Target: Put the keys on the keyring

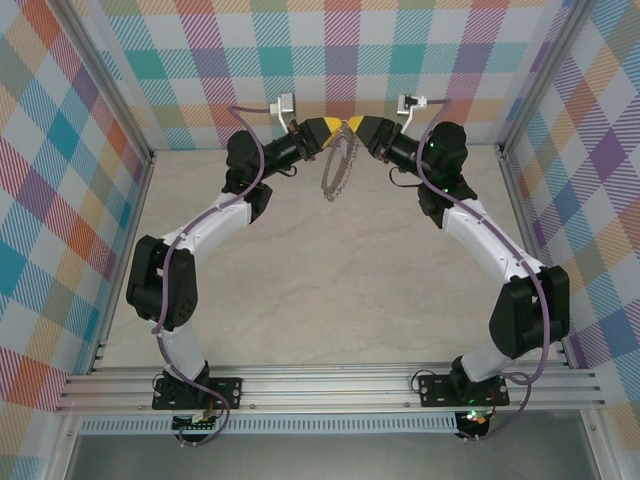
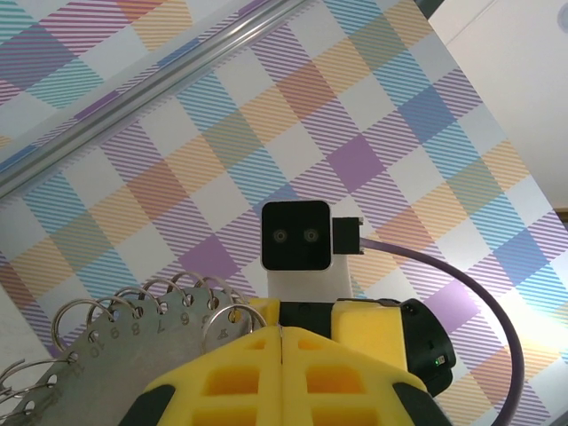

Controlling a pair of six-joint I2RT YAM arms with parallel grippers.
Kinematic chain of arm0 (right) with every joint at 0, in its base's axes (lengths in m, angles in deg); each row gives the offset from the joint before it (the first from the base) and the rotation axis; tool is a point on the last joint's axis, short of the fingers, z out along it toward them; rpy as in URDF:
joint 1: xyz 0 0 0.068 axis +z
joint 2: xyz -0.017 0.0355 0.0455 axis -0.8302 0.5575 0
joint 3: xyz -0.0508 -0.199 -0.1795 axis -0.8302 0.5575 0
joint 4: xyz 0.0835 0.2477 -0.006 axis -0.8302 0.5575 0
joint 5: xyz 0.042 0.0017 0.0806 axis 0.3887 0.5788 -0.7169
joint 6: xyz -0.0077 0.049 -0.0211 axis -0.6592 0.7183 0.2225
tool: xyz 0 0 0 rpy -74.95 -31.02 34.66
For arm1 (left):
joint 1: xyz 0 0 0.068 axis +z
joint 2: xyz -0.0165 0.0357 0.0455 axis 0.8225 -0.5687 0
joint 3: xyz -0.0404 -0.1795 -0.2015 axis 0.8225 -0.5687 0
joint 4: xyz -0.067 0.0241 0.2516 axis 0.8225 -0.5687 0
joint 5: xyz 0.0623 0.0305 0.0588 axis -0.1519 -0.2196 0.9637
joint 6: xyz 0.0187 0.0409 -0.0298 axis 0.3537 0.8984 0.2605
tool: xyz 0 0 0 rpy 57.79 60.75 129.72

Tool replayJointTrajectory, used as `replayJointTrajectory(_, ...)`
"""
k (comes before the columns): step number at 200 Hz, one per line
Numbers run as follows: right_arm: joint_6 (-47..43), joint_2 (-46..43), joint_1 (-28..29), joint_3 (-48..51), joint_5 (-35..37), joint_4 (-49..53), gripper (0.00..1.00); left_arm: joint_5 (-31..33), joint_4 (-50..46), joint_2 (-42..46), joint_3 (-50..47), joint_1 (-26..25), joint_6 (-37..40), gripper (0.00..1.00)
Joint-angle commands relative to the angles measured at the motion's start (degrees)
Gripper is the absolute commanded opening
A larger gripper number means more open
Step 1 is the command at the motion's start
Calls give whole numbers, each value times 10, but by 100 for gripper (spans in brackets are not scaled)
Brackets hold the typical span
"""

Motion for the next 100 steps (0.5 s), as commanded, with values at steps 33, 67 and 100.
replayJointTrajectory(33, -12, -14, 0, 2, -3, -10, 32, -1, 41, 29, -2, -6, -5, 0)
replayJointTrajectory(67, -4, -6, 3, -9, -15, -19, 29, 1, 42, 29, -2, -6, -5, 0)
replayJointTrajectory(100, -8, -2, 10, -23, -25, -16, 26, 2, 42, 29, -2, -7, -5, 0)
